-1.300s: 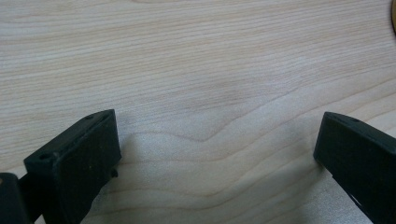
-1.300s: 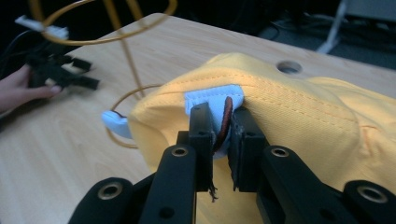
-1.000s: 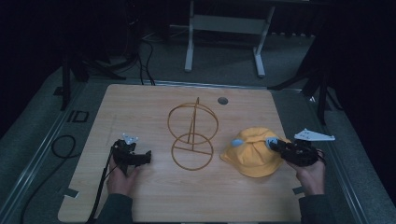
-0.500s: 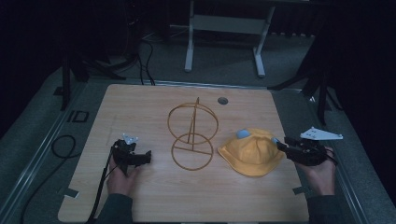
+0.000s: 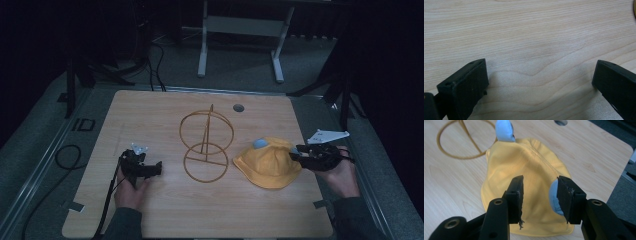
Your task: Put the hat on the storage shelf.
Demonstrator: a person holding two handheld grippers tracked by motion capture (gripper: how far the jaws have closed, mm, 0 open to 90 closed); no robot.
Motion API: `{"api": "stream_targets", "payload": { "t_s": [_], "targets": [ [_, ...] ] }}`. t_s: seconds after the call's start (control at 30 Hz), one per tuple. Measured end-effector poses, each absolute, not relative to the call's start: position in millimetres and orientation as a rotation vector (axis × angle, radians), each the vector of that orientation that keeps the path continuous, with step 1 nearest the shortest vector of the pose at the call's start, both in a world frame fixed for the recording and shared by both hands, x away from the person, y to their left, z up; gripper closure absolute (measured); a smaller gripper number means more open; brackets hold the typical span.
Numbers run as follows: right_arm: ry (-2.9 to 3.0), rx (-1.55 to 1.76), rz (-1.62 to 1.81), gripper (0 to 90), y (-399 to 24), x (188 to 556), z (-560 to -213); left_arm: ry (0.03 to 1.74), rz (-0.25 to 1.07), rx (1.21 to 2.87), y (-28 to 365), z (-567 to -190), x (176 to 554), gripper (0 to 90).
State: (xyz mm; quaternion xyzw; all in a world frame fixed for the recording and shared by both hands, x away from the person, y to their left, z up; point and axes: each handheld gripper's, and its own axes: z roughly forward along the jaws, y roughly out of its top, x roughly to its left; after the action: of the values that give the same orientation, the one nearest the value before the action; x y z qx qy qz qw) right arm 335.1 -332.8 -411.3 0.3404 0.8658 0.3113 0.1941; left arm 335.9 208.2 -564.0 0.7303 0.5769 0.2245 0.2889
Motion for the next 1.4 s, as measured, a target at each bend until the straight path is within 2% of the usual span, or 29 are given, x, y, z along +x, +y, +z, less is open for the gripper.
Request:
{"api": "stream_targets", "payload": {
  "t_s": [0.53, 1.1, 1.4],
  "targets": [
    [2.588, 0.785, 0.663, 54.9, -317.8, 360.3, -396.6, 1.54, 0.599, 1.949, 208.2, -564.0, 335.9, 0.4],
    [2.74, 0.644, 0.42, 61.7, -279.4, 389.4, -399.6, 1.541, 0.6, 1.947, 208.1, -564.1, 336.0, 0.4],
    [2.833, 0.64, 0.328, 62.3, -267.1, 406.3, -404.2, 1.54, 0.6, 1.947, 208.1, -564.1, 336.0, 0.4]
  ]
}}
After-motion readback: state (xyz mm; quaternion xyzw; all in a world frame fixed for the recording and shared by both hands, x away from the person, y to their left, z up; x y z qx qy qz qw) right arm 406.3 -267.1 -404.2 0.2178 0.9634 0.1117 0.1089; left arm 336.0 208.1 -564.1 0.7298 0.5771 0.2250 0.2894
